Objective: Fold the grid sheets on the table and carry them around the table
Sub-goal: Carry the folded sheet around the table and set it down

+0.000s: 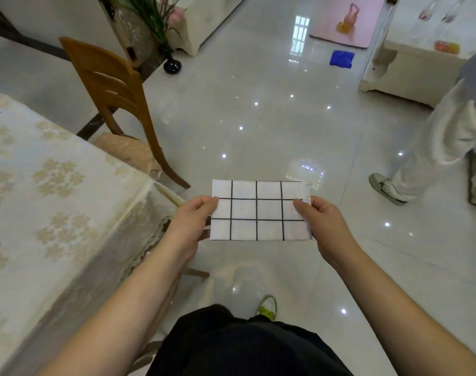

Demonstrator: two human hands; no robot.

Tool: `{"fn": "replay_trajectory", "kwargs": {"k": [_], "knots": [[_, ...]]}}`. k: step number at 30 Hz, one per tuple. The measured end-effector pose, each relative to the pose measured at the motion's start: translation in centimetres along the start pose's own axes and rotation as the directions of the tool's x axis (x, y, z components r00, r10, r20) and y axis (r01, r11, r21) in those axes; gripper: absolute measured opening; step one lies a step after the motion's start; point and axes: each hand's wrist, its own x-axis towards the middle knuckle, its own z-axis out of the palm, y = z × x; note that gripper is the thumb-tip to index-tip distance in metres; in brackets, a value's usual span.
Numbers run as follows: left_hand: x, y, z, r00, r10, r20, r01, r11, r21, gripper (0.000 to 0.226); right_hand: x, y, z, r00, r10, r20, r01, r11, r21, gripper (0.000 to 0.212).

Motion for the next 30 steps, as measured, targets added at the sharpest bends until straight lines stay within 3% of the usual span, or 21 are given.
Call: {"fn": "replay_trajectory", "kwargs": {"k": [9,18,21,26,30], "knots": [[4.7,2.1,-1.1,0.998,-0.057,-0.029,0.057,0.998,-0.016,0.022,7.0,-3.1,3.2,0.996,0.009,0.091,-0.003,0.998,-0.058,0.012],[12.1,6.8,-4.1,0.992,-0.088,-0.088,0.069,0.977,-0.201,0.015,14.9,-8.1,8.8,0.989,-0.001,0.145,0.024,0.987,-0.159,0.020],[14.1,9.1,-4.7,0.991,-0.082,-0.107,0.054,0.968,-0.245,0.016,16.9,-10.3,10.6,0.987,-0.009,0.159,0.030,0.991,-0.131,0.016],[17.0,12.5,-6.0,0.988,-0.051,-0.143,0.019,0.976,-0.218,0.020,20.0,-13.0,13.2,0.980,-0.002,0.200,0.023,0.994,-0.102,0.029],[19.2,15.0,-6.5,0.986,-0.024,-0.162,-0.015,0.972,-0.235,0.022,22.8,-15.2,15.0,0.974,0.001,0.226,0.021,0.995,-0.096,0.021]]}}
